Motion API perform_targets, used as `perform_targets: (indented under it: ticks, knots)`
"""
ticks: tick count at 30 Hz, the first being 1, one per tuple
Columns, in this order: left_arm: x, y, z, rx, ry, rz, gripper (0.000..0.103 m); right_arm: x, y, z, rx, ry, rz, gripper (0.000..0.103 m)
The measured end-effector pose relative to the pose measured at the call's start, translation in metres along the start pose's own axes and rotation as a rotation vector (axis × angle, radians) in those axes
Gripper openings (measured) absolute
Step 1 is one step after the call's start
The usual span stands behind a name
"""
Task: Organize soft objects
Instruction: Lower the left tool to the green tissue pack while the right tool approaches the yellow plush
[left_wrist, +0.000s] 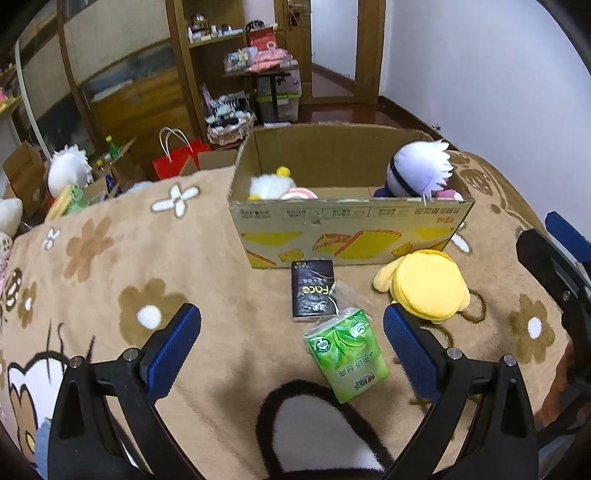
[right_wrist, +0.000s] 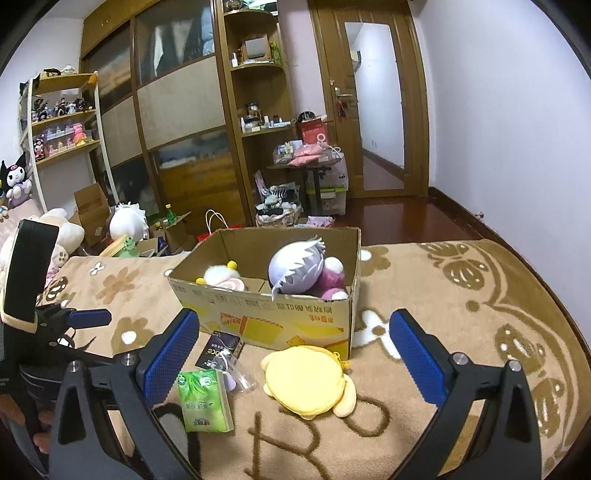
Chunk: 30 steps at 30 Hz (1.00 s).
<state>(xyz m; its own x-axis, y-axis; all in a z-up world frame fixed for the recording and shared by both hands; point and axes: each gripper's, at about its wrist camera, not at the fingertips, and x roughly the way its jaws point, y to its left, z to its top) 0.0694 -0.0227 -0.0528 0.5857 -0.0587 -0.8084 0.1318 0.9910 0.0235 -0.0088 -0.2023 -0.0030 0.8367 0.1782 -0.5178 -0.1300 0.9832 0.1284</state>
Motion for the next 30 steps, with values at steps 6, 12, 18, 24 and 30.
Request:
perform_targets:
  ticks: [6,12,18,24,30]
  knots:
    - [0.022,-0.005,0.0,-0.005,0.053,-0.029,0.098,0.016,-0.005,-0.007,0.012,0.03,-0.007,0.103]
    - [0.039,-0.01,-0.003,0.001,0.098,-0.033,0.098,0.032,-0.009,-0.01,0.021,0.058,-0.013,0.103]
    - [0.051,-0.012,-0.004,-0.005,0.137,-0.041,0.098,0.049,-0.013,-0.017,0.029,0.09,-0.018,0.103]
    - [0.068,-0.015,-0.005,-0.001,0.196,-0.063,0.098,0.066,-0.013,-0.025,0.03,0.131,-0.027,0.103]
    - [0.081,-0.016,-0.006,-0.007,0.243,-0.085,0.098,0.079,-0.014,-0.032,0.029,0.178,-0.033,0.103]
